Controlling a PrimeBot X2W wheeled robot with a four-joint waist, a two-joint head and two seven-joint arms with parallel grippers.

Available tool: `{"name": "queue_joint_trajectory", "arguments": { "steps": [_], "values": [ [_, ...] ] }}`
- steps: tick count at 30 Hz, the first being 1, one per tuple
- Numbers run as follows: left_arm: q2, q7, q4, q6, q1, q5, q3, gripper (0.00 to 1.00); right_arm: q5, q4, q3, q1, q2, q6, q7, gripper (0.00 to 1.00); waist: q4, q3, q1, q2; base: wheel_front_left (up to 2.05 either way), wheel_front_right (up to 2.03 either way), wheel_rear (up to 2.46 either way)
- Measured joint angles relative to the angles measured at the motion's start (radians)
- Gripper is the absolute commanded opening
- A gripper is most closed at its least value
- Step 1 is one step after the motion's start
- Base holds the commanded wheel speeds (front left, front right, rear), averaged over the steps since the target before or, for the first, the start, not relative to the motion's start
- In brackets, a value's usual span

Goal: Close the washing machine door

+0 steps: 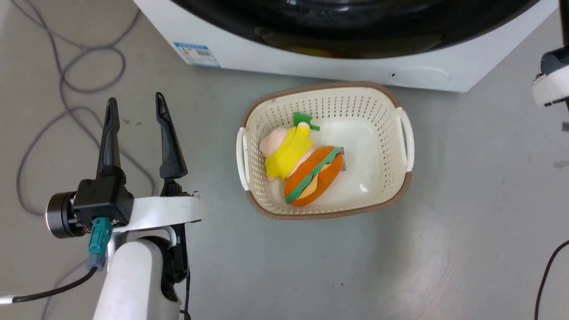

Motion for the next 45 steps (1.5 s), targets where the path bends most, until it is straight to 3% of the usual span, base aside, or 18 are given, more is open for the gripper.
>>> {"name": "queue_joint_trajectory", "arguments": {
  "steps": [10,15,20,21,22,23,34,45],
  "values": [
    [-0.001,0.000,0.034,-0.004,0.052,0.037,0.033,1.00,-0.045,-0.162,-0.075,0.190,0.063,-0.001,0.000,0.00,-0.033,-0.110,-0.0001,0.0001,0.00,0.00,0.00],
    [0.000,0.000,0.058,-0.019,0.110,0.053,0.052,1.00,-0.072,-0.293,-0.109,0.329,0.143,-0.001,0.000,0.00,-0.078,-0.198,-0.0001,0.0000,0.00,0.00,0.00],
    [0.000,0.000,0.074,-0.029,0.141,0.056,0.055,1.00,-0.074,-0.327,-0.138,0.425,0.201,-0.001,0.000,0.00,-0.107,-0.256,-0.0001,0.0000,0.00,0.00,0.00],
    [0.000,0.000,0.077,-0.029,0.149,0.059,0.056,1.00,-0.073,-0.331,-0.141,0.448,0.215,-0.001,0.000,0.33,-0.114,-0.270,-0.0001,0.0000,0.00,0.00,0.00],
    [0.000,0.000,0.080,-0.034,0.158,0.063,0.056,1.00,-0.068,-0.332,-0.144,0.474,0.228,-0.001,0.000,0.50,-0.120,-0.285,-0.0001,0.0000,0.00,0.00,0.00],
    [0.000,0.000,0.085,-0.036,0.166,0.063,0.057,1.00,-0.061,-0.330,-0.146,0.501,0.239,-0.001,0.000,1.00,-0.126,-0.300,-0.0001,0.0000,0.00,0.00,0.00],
    [0.007,0.000,0.103,-0.045,0.270,0.081,0.056,1.00,-0.041,-0.345,-0.151,0.743,0.310,-0.001,0.000,1.00,-0.183,-0.444,-0.0002,0.0001,0.00,0.00,0.00],
    [0.010,0.000,0.108,-0.061,0.321,0.080,0.049,1.00,0.016,-0.354,-0.120,0.859,0.318,-0.001,0.000,1.00,-0.216,-0.485,-0.0002,0.0000,0.00,0.00,0.00]
  ]
}}
